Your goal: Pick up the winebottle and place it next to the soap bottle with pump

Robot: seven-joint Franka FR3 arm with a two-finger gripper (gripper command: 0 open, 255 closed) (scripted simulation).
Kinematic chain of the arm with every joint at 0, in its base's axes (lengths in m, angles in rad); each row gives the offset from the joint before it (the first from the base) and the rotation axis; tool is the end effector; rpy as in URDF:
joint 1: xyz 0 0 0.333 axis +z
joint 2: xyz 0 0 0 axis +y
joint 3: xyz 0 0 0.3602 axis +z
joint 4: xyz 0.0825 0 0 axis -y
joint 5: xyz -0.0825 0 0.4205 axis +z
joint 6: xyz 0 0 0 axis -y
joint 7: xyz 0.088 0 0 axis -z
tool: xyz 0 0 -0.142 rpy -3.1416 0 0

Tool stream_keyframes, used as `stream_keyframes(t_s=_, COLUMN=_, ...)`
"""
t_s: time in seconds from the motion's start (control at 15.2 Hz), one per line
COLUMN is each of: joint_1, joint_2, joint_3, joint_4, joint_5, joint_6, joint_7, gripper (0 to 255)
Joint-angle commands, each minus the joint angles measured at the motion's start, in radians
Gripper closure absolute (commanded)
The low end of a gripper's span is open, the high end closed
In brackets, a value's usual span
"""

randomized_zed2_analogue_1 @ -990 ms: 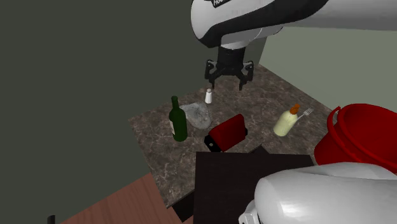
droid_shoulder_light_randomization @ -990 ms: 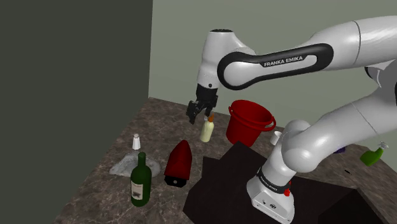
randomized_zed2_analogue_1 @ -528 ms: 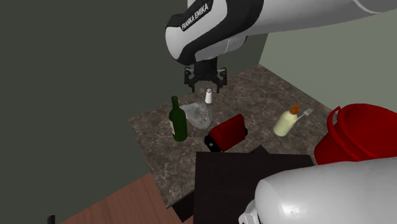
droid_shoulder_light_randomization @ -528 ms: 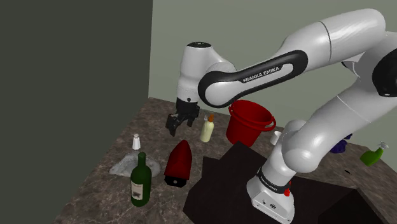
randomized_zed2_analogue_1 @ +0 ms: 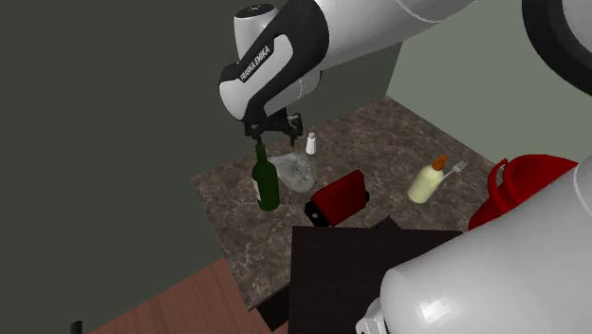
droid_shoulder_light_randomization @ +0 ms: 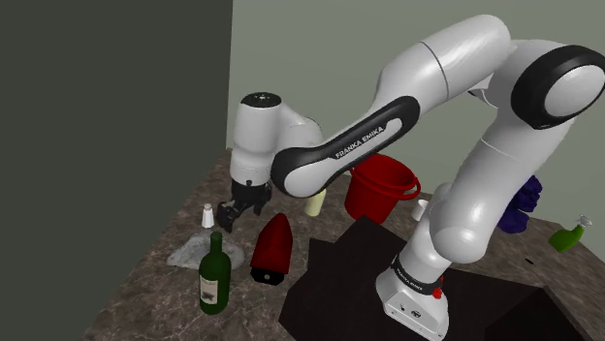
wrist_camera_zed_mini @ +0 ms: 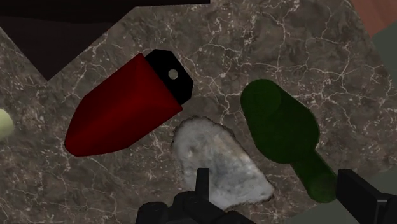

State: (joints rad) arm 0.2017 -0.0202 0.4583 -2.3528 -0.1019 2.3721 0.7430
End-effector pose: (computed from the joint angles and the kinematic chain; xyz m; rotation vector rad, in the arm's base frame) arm 0.4210 0.3220 0.3249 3.1009 -0.0171 0.1252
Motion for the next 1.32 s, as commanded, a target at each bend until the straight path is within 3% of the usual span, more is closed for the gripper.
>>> stream_keyframes(t_s=0.0, joint_1=0.014, joint_2=0.086, joint_3=0.018, joint_4=0.055, joint_5=-0.070, joint_6=0.024, joint_7=0.073, gripper=0)
stream_keyframes(t_s=0.2, joint_1=0.052, joint_2=0.203, joint_3=0.019, joint_4=0.136, joint_5=-0.173, joint_6=0.045, joint_7=0.168, gripper=0)
stream_keyframes(t_s=0.66, joint_1=0.069, joint_2=0.282, joint_3=-0.013, joint_4=0.131, joint_5=-0.246, joint_6=0.117, joint_7=0.217, gripper=0)
stream_keyframes(t_s=1.25, joint_1=0.070, joint_2=0.289, joint_3=-0.016, joint_4=0.131, joint_5=-0.252, joint_6=0.123, joint_7=0.221, gripper=0)
